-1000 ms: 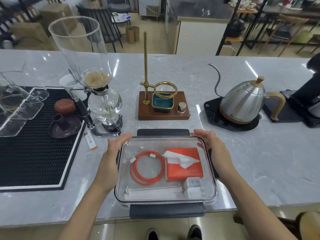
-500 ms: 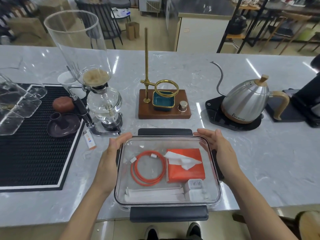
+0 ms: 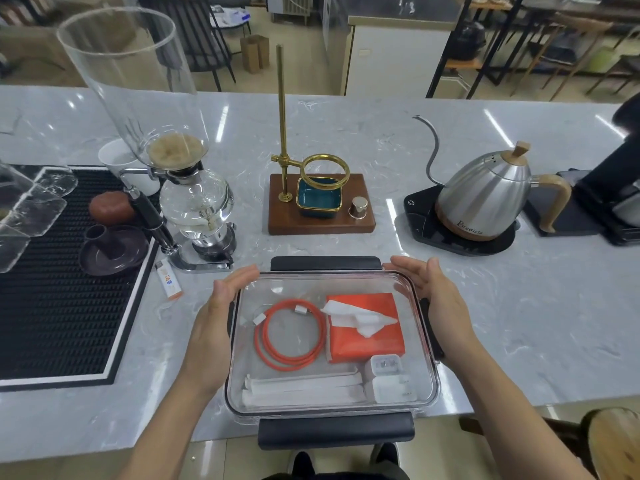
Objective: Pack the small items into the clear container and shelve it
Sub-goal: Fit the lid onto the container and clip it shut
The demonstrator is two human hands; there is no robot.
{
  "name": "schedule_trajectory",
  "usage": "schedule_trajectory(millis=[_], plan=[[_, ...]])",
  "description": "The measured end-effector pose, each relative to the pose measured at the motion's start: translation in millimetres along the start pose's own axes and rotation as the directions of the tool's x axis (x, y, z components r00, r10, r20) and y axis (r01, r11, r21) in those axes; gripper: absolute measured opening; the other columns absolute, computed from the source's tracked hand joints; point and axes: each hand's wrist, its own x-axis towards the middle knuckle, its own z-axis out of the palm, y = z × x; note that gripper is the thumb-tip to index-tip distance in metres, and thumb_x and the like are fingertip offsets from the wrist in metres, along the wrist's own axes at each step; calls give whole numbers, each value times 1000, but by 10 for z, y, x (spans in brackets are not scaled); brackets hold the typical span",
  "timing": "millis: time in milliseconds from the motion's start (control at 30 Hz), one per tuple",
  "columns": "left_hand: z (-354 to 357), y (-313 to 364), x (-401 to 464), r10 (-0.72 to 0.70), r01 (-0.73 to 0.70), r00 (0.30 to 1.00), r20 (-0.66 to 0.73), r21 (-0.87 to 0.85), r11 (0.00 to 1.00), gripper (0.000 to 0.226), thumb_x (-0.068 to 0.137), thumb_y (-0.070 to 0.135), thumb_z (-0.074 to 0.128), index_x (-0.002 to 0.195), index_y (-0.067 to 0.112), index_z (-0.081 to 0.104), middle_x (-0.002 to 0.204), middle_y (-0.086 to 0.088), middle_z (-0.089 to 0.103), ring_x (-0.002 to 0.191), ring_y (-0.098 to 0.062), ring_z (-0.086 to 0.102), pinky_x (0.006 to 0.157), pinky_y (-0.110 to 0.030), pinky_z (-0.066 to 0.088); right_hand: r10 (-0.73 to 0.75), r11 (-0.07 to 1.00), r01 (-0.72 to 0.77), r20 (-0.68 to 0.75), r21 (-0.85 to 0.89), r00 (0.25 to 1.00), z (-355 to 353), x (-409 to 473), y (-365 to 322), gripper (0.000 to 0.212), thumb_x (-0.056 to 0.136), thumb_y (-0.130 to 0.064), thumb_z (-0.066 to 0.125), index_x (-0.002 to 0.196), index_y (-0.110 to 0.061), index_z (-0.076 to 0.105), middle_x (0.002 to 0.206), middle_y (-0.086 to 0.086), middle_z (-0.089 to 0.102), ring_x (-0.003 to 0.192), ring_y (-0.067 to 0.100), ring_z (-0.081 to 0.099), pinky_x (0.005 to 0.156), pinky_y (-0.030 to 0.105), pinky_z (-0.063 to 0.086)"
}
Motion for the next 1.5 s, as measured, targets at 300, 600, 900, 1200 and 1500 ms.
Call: schedule_trajectory(millis=[300, 600, 900, 1200, 1500], plan=[[-68, -35, 66, -1, 2, 1000, 13, -46, 999, 76, 91, 77, 25, 128, 24, 64, 138, 5, 62, 137, -9, 47, 121, -44, 25, 1, 1000, -1, 13, 16, 1000, 40, -4, -1, 62, 96, -60, 23, 119, -24, 68, 115, -7, 73, 107, 7, 68, 91, 29, 48], [-117, -68, 114, -83, 89, 996, 39, -187, 978, 75, 89, 78, 32, 129, 25, 65, 135, -4, 64, 134, -23, 53, 119, -52, 27, 6, 998, -6, -8, 56, 1000, 57, -25, -28, 57, 103, -52, 22, 117, -23, 69, 115, -5, 74, 106, 11, 69, 94, 35, 49], [-133, -46, 126, -88, 94, 995, 46, -142, 985, 72, 90, 76, 27, 129, 28, 65, 133, -2, 66, 132, -20, 54, 118, -52, 30, -2, 999, 3, -21, 35, 1000, 98, -53, 13, 55, 103, -50, 22, 118, -22, 68, 115, -5, 73, 102, 8, 70, 85, 27, 50], [-78, 62, 38, -14, 14, 1000, 8, 50, 999, 62, 93, 65, 25, 123, 29, 66, 134, 13, 63, 132, 2, 48, 116, -24, 29, -29, 998, 28, -21, -50, 999, 49, -73, 23, 49, 105, -44, 26, 114, -23, 69, 113, -7, 74, 104, 8, 69, 88, 26, 49], [-53, 17, 36, -15, 18, 999, -30, 112, 994, 30, 100, 12, 55, 121, 30, 64, 133, 12, 63, 126, 8, 51, 100, -4, 35, -26, 995, 27, 13, -94, 1000, 38, -94, -20, 31, 104, -23, 43, 110, -21, 73, 105, -9, 75, 94, 4, 69, 74, 15, 52]])
